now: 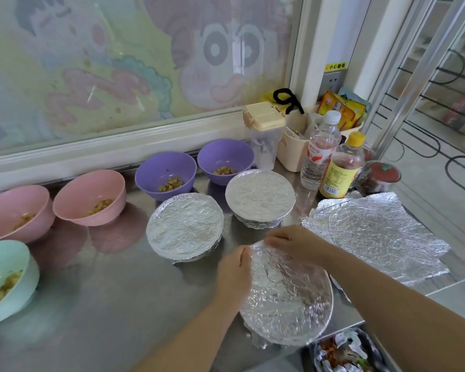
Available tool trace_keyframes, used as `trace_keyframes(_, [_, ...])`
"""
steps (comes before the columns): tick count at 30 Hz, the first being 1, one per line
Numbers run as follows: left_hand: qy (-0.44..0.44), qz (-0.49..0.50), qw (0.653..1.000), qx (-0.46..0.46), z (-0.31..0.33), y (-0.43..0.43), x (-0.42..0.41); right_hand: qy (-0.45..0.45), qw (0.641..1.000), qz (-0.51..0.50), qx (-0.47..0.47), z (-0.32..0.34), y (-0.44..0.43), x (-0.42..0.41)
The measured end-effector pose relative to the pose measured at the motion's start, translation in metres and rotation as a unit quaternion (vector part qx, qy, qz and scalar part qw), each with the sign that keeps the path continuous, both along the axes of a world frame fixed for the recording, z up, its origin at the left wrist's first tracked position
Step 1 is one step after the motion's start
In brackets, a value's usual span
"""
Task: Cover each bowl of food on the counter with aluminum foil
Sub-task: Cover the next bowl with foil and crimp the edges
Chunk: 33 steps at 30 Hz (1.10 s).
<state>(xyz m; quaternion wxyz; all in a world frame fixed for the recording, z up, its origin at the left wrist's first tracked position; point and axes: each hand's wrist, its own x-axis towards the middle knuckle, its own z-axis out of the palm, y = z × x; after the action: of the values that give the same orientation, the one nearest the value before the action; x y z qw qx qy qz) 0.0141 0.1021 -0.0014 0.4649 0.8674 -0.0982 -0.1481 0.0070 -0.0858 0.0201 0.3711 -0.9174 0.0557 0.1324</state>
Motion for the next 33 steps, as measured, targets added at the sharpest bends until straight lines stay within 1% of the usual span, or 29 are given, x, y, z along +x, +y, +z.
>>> trace_keyframes(2, [0.005, 0.068, 0.997, -0.029, -0.003, 0.005, 0.002, -0.027, 0.998, -0.062, 0.01, 0.005, -0.004, -0.003])
trace_keyframes(4, [0.046, 0.11, 0.991, -0.064, -0.01, 0.01, 0.0, -0.055, 0.991, -0.119, 0.001, 0.002, -0.006, -0.011])
trace_keyframes(6, [0.096, 0.105, 0.988, -0.067, -0.011, 0.013, -0.005, -0.062, 0.988, -0.143, -0.01, -0.005, -0.002, -0.019])
trace_keyframes(7, [0.097, 0.093, 0.989, -0.053, -0.01, 0.014, -0.005, -0.062, 0.987, -0.145, -0.013, -0.008, 0.001, -0.021])
trace_keyframes(9, [0.056, 0.058, 0.996, -0.028, -0.007, 0.014, 0.004, -0.06, 0.988, -0.145, -0.01, -0.011, 0.006, -0.02])
trace_keyframes(10, [0.04, 0.034, 0.998, -0.024, -0.004, 0.013, 0.009, -0.061, 0.988, -0.144, -0.009, -0.011, 0.007, -0.017])
trace_keyframes(12, [0.048, -0.015, 0.998, -0.025, 0.0, 0.011, 0.017, -0.057, 0.99, -0.125, -0.016, -0.011, 0.007, -0.011])
trace_keyframes(14, [0.052, -0.043, 0.997, -0.027, -0.002, 0.009, 0.02, -0.051, 0.993, -0.101, -0.028, -0.014, 0.007, -0.007])
trace_keyframes(18, [0.024, -0.037, 0.999, -0.024, -0.003, 0.009, 0.017, -0.059, 0.993, -0.098, -0.039, -0.017, 0.006, -0.006])
trace_keyframes(21, [0.021, -0.03, 0.999, -0.024, -0.004, 0.009, 0.016, -0.058, 0.994, -0.084, -0.041, -0.016, 0.004, -0.004])
trace_keyframes(25, [0.005, -0.029, 0.999, -0.014, -0.004, 0.008, 0.014, -0.058, 0.996, -0.06, -0.011, -0.006, 0.01, 0.004])
trace_keyframes(30, [-0.002, -0.024, 1.0, -0.005, -0.007, 0.005, 0.011, -0.08, 0.995, -0.015, -0.052, -0.002, 0.019, 0.011])
trace_keyframes(33, [-0.006, -0.022, 1.0, -0.003, -0.009, 0.005, 0.011, -0.085, 0.995, -0.003, -0.053, -0.005, 0.018, 0.012])
